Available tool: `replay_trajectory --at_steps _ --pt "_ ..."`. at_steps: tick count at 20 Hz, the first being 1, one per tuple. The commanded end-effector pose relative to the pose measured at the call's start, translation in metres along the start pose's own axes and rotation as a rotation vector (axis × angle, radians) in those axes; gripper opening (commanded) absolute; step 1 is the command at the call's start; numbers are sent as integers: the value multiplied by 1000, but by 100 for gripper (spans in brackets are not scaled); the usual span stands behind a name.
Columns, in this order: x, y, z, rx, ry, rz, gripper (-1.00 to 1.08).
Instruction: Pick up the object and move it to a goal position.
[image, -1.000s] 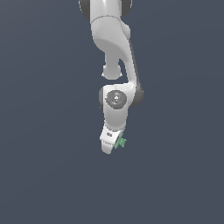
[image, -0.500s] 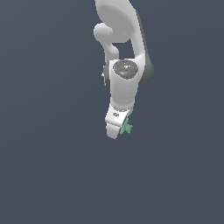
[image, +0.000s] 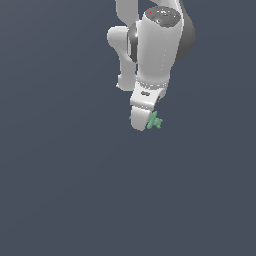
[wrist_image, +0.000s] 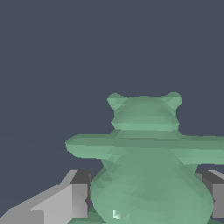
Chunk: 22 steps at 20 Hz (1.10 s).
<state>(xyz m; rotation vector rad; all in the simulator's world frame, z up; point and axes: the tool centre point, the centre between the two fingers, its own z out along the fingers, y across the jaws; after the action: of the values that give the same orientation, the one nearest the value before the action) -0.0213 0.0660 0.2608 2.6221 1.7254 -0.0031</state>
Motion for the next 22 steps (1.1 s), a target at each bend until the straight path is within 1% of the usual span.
replay_trajectory --at_steps 1,7,12,17,22 --pt "3 -12 -29 1 0 0 -100" --pt "11 -36 -90 1 2 -1 -100" --pt "16 -50 -131 1 3 0 -100" --pt "19 -58 -157 1 3 1 -100" --pt "20 -62 -169 1 3 2 -100"
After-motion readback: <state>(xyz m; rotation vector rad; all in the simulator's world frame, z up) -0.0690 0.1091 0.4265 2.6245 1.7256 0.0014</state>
